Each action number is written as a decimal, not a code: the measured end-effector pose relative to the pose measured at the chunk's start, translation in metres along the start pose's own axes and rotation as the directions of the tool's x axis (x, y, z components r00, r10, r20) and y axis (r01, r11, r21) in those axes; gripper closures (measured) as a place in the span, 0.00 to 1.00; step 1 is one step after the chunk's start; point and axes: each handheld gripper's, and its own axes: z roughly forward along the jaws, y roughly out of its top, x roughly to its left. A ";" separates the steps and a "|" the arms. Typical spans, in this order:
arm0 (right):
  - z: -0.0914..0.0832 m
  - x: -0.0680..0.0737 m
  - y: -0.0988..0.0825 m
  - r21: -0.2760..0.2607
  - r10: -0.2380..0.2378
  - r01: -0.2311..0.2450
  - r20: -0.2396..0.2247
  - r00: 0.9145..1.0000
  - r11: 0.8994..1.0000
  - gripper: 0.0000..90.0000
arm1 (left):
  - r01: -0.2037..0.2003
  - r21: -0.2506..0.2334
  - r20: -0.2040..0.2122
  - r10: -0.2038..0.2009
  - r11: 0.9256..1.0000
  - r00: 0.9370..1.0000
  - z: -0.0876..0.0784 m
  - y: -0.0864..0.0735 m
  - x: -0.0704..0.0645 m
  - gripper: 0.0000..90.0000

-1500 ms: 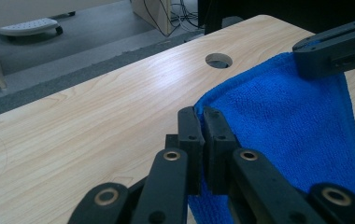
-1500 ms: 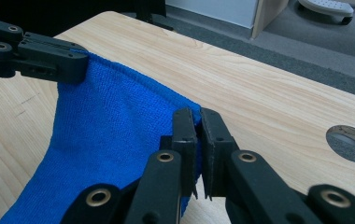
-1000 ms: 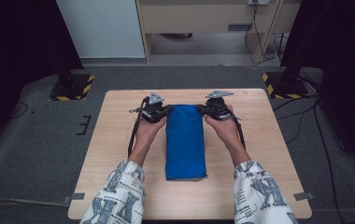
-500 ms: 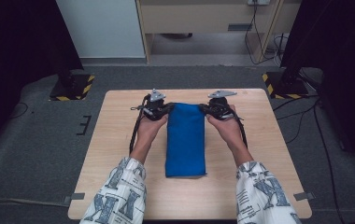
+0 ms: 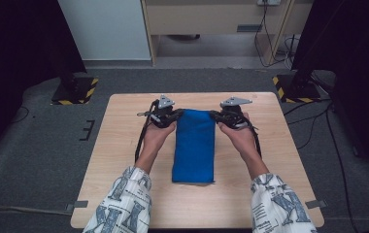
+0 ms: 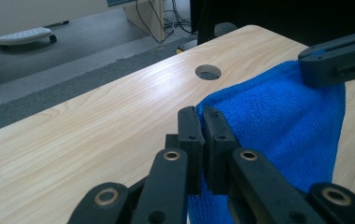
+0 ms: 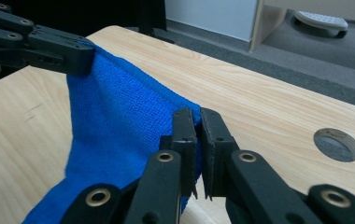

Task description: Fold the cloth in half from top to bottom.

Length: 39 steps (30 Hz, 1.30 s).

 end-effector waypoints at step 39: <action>-0.027 0.044 -0.052 0.041 -0.080 0.084 -0.101 0.992 0.996 0.95 | -0.017 0.008 0.061 0.016 1.000 0.998 -0.040 -0.060 -0.031 0.96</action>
